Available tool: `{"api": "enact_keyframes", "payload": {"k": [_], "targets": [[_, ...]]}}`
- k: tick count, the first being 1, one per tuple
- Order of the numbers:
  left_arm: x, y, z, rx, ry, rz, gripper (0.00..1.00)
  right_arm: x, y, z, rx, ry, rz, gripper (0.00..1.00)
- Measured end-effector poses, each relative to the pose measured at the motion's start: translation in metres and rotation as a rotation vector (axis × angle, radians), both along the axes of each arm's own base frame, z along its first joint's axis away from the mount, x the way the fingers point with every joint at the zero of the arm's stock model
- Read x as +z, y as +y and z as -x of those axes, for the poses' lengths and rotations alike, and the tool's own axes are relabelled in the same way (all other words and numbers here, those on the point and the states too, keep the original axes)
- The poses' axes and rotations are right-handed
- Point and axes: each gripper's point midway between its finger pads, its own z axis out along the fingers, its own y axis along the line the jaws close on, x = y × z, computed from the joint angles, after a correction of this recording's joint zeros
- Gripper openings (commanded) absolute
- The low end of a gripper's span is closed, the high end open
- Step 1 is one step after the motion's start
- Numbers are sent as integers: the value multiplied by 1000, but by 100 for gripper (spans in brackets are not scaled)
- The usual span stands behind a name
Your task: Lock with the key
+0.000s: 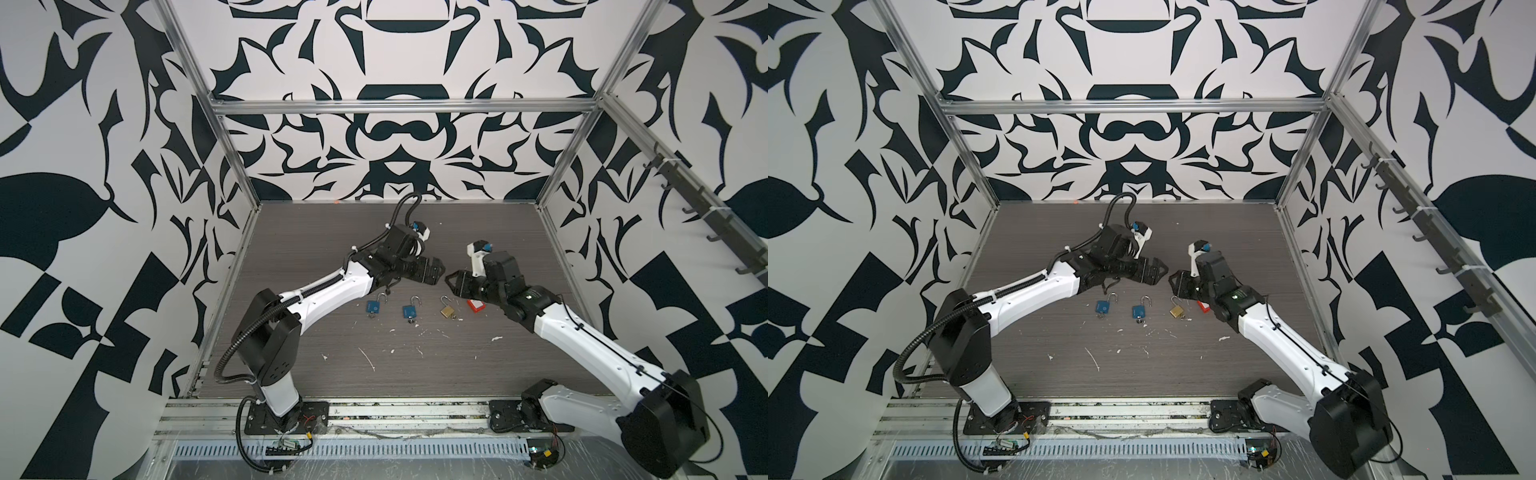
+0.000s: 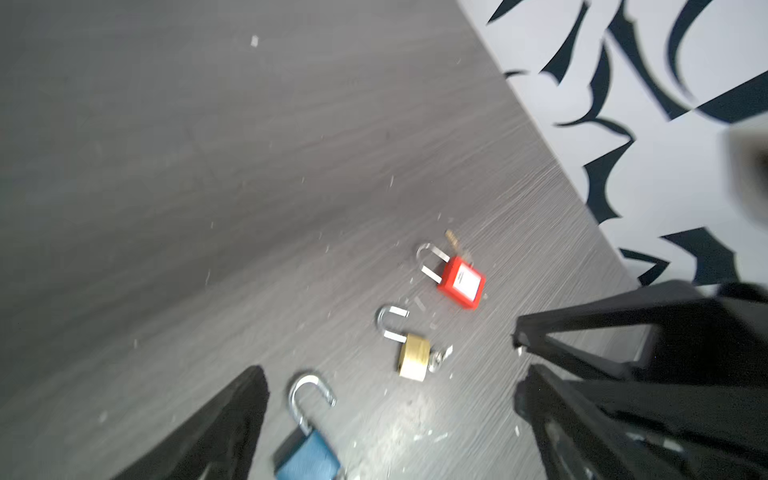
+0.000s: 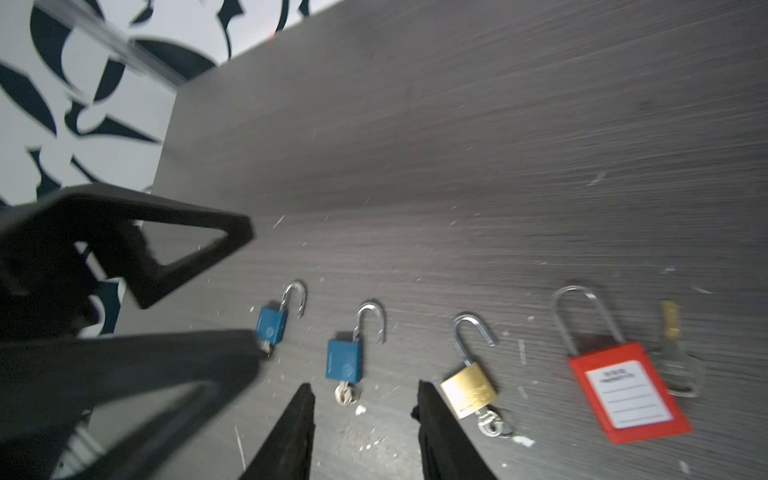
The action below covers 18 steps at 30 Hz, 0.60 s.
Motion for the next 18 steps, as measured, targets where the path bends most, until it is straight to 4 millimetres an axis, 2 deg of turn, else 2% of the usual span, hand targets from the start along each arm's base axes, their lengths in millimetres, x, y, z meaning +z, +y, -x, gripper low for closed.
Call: {"api": "enact_keyframes", "payload": {"k": [3, 6, 8, 13, 18], "targets": [[-46, 19, 23, 25, 99, -61, 99, -21, 12, 9, 55, 67, 69, 43], [-63, 32, 40, 46, 147, -87, 99, -44, 21, 13, 97, 131, 156, 43], [-57, 37, 46, 57, 146, -74, 100, -58, 27, 15, 121, 160, 210, 43], [-23, 42, 54, 79, 94, -24, 100, -84, 40, 22, 173, 205, 332, 46], [-12, 66, 65, 123, 68, -55, 99, -86, 55, 29, 218, 179, 419, 50]]}}
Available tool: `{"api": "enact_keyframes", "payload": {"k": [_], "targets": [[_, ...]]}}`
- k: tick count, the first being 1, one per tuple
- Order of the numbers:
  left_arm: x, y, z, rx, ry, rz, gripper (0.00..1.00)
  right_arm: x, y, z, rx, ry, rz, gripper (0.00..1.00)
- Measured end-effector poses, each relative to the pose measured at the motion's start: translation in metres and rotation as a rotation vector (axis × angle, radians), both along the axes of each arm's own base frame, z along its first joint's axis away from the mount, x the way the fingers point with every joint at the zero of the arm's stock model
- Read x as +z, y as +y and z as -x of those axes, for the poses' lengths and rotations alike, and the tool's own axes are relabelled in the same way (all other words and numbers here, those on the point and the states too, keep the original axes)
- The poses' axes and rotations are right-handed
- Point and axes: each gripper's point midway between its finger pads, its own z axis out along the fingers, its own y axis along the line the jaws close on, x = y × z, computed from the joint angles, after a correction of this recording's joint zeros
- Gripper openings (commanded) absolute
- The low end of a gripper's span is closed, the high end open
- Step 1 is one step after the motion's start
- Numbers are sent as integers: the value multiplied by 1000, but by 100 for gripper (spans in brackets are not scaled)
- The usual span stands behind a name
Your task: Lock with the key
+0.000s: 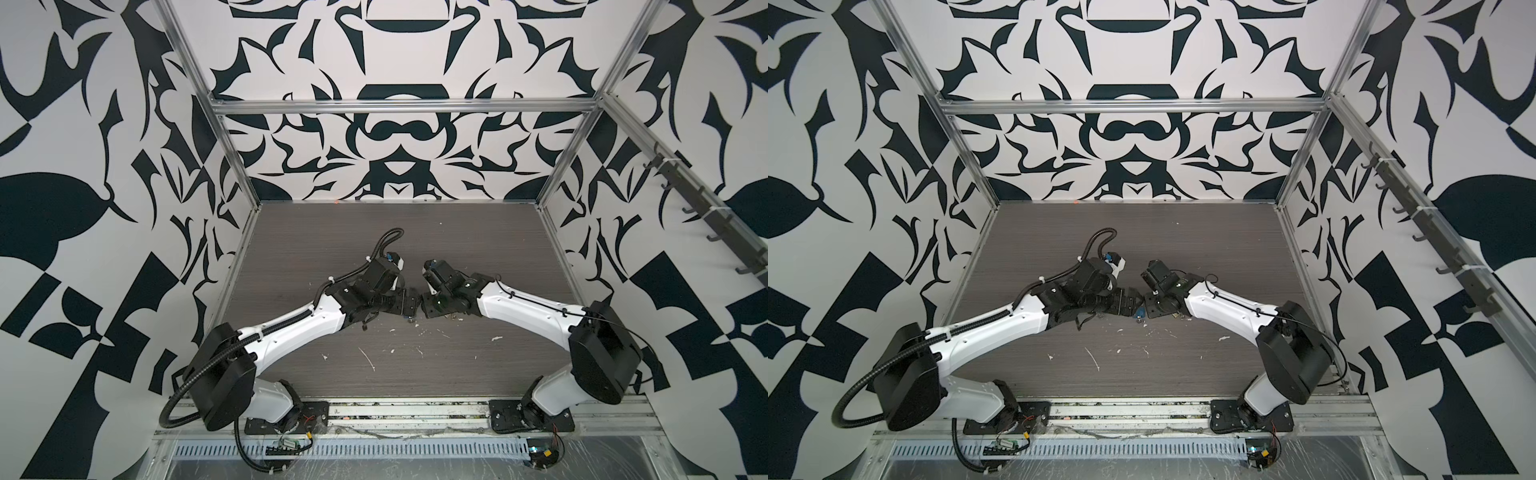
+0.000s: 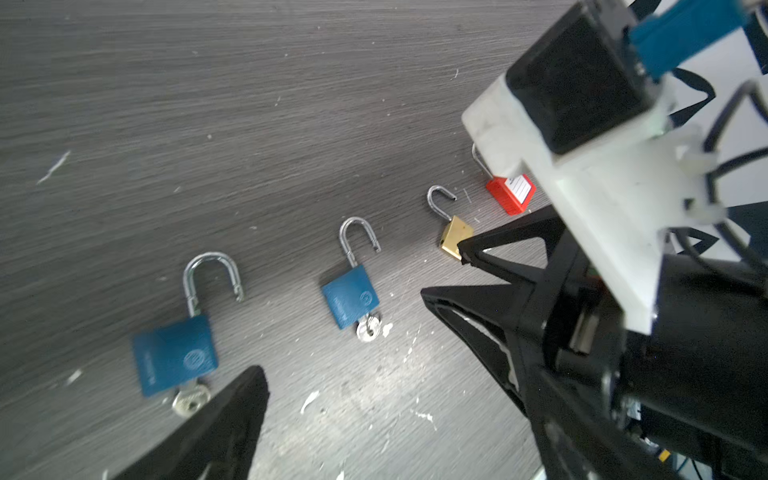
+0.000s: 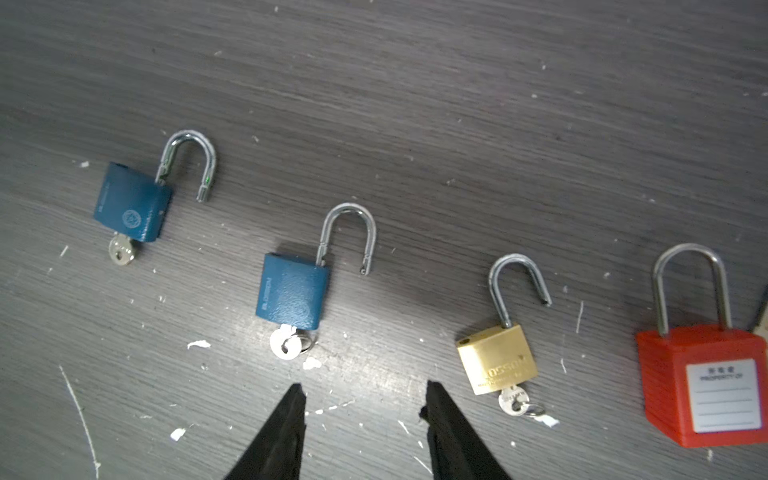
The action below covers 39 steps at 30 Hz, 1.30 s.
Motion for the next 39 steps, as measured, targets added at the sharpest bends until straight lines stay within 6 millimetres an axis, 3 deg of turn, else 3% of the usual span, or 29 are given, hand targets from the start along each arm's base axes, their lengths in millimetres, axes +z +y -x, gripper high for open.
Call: {"api": "enact_keyframes", "payload": {"k": [6, 10, 17, 22, 28, 35, 39], "targets": [[23, 12, 8, 22, -48, 30, 99, 1, 4, 8, 27, -11, 16, 50], [43, 25, 13, 58, -102, 73, 100, 1, -9, 17, 32, -17, 36, 50], [45, 63, 20, 153, -171, 66, 100, -18, -26, 25, 71, 5, 124, 61], [63, 70, 24, 161, -237, 147, 99, -31, -55, 14, 45, 17, 234, 60], [58, 61, 22, 119, -245, 152, 99, -21, -98, -20, -96, 19, 177, 58], [44, 42, 17, 57, -212, 132, 99, -44, -72, -29, -34, 80, 117, 57], [51, 40, 12, 44, -214, 174, 99, -49, -67, -28, -16, 96, 103, 58]]}}
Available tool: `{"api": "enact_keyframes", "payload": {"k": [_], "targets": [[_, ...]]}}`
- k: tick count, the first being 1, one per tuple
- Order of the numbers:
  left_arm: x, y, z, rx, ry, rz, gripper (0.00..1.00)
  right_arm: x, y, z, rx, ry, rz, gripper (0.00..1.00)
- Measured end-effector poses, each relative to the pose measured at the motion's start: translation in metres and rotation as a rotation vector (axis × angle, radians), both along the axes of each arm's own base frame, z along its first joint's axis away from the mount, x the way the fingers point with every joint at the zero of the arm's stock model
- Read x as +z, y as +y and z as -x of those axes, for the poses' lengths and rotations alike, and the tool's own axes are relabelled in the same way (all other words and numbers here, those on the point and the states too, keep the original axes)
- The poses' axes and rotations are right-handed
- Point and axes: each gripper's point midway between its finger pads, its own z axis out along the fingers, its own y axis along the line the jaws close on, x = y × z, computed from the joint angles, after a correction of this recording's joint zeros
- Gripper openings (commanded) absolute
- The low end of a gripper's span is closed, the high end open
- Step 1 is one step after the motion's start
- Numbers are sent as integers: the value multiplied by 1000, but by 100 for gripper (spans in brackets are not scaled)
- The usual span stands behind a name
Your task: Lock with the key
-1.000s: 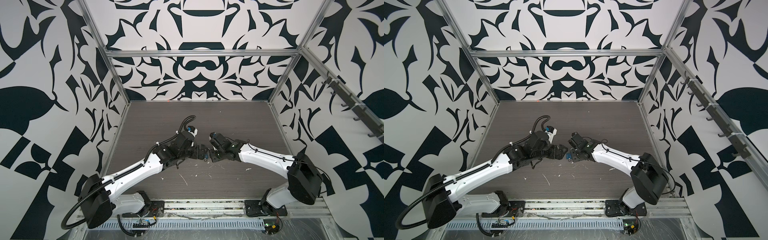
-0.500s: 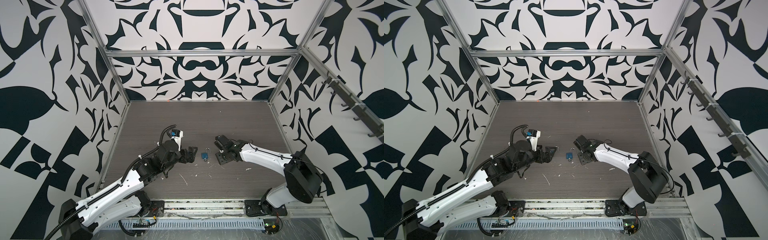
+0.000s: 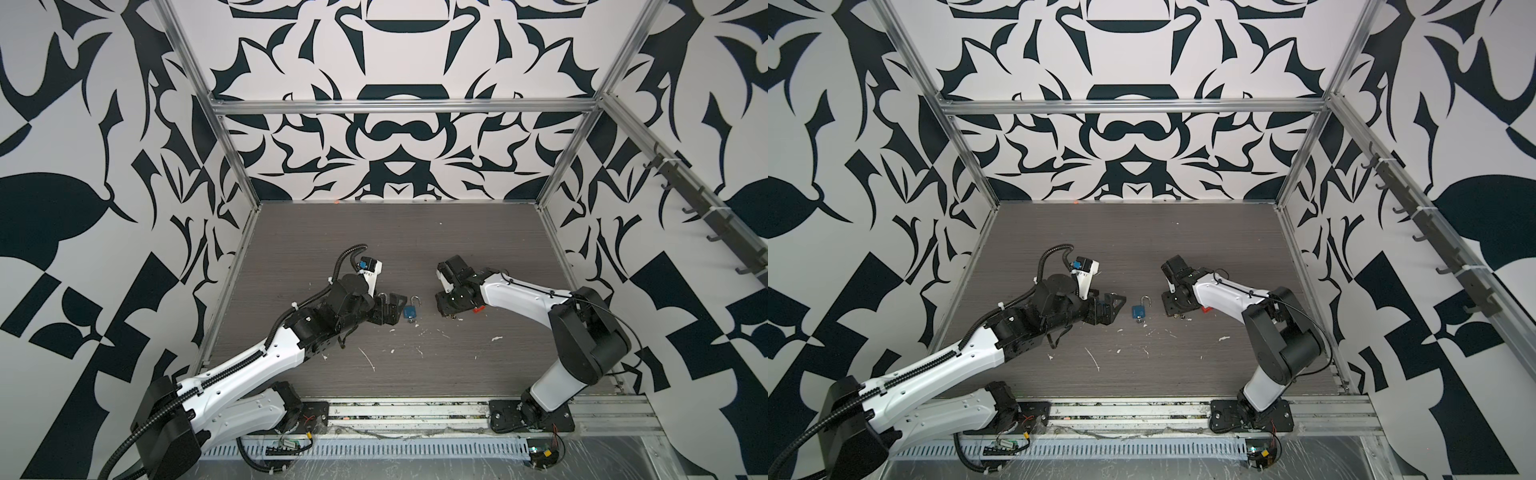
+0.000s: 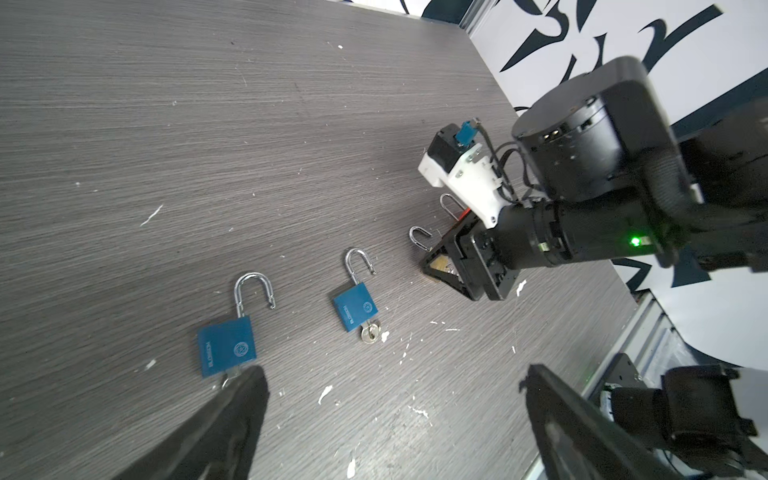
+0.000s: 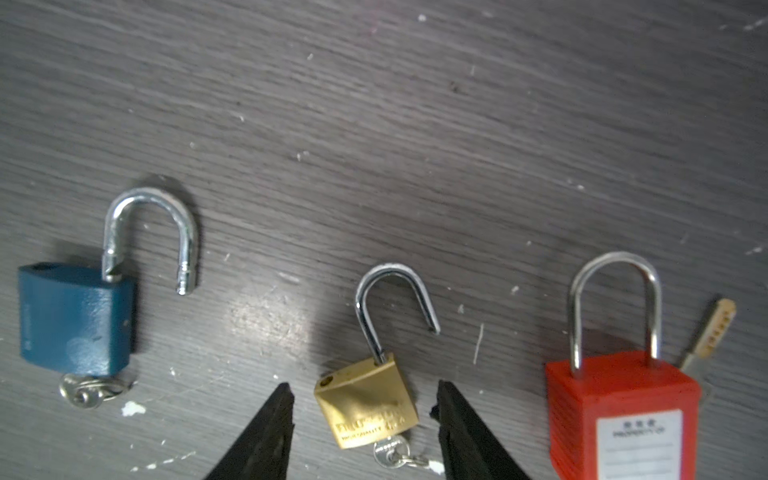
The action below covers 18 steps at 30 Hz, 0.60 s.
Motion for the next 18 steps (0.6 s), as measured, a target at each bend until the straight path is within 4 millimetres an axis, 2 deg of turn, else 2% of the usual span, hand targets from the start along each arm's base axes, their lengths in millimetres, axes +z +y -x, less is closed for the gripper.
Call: {"api": "enact_keyframes", "payload": {"k": [3, 12, 18], "targets": [[3, 1, -7, -1, 1, 41, 99, -1, 3, -1, 11, 0, -9, 58], [-8, -1, -13, -23, 50, 68, 99, -7, 5, 3, 22, 24, -18, 58], [-13, -7, -13, -49, 69, 74, 100, -12, 0, 21, 17, 54, -31, 57]]}}
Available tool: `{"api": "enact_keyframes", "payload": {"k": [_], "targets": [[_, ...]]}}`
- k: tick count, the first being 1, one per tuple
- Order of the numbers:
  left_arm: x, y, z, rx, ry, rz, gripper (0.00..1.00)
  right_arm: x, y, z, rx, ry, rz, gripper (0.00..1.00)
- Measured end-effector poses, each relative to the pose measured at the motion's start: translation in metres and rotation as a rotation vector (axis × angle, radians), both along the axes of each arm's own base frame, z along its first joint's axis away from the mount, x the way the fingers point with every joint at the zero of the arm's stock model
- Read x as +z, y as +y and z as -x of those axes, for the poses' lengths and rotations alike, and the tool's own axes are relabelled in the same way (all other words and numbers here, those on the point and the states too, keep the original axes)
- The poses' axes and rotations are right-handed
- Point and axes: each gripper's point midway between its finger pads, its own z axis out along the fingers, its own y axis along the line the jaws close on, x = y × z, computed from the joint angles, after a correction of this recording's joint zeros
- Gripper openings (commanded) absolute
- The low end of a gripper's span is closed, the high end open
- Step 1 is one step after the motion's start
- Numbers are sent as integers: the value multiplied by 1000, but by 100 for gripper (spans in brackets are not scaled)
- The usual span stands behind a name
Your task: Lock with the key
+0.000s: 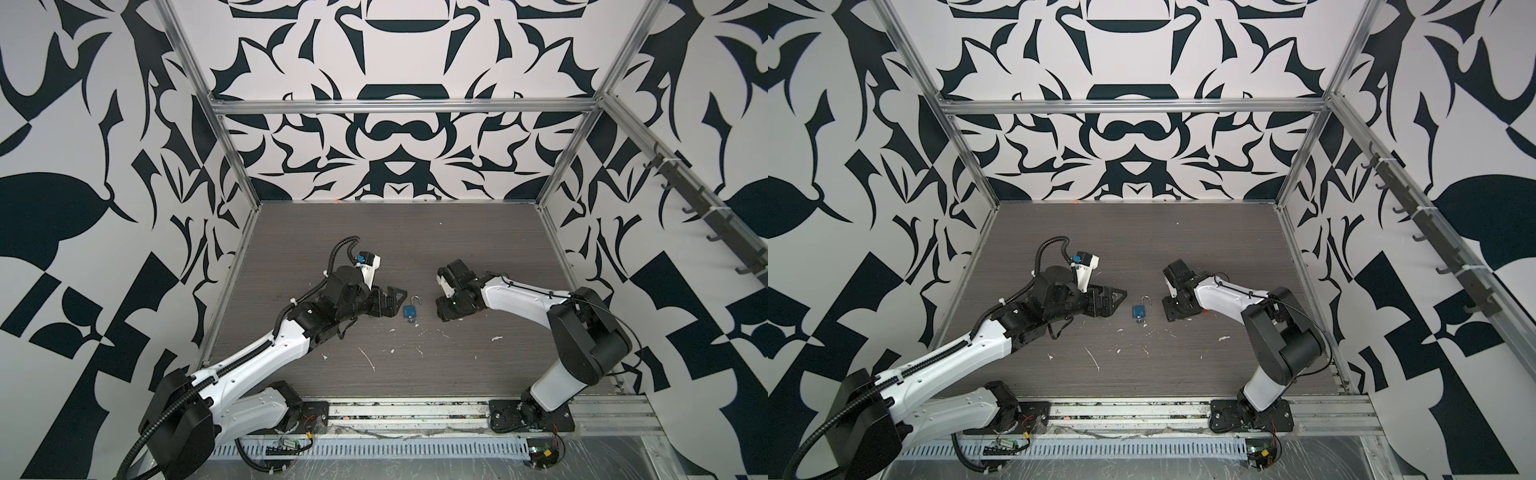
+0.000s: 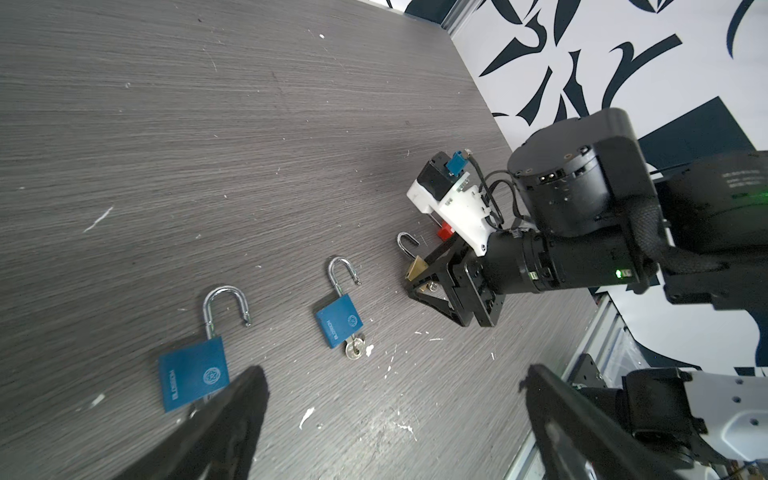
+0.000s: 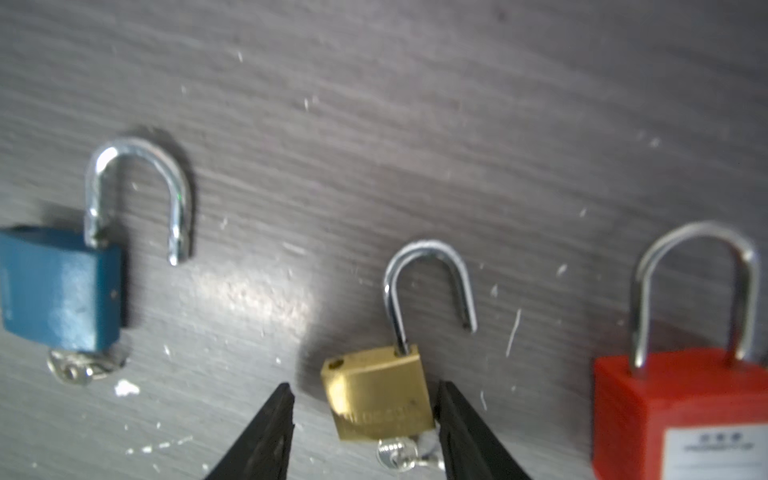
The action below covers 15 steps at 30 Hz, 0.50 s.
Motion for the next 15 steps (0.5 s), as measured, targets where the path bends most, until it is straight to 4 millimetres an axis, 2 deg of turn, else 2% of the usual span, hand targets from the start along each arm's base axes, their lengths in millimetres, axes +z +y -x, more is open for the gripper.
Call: {"api": "enact_keyframes", "payload": {"k": [5, 15], "targets": [[-7, -5, 0, -18, 22, -2, 99, 4, 3, 7, 7, -3, -13, 57], [-15, -11, -3, -28, 39, 2, 99, -2, -2, -1, -7, -15, 53, 55]]}}
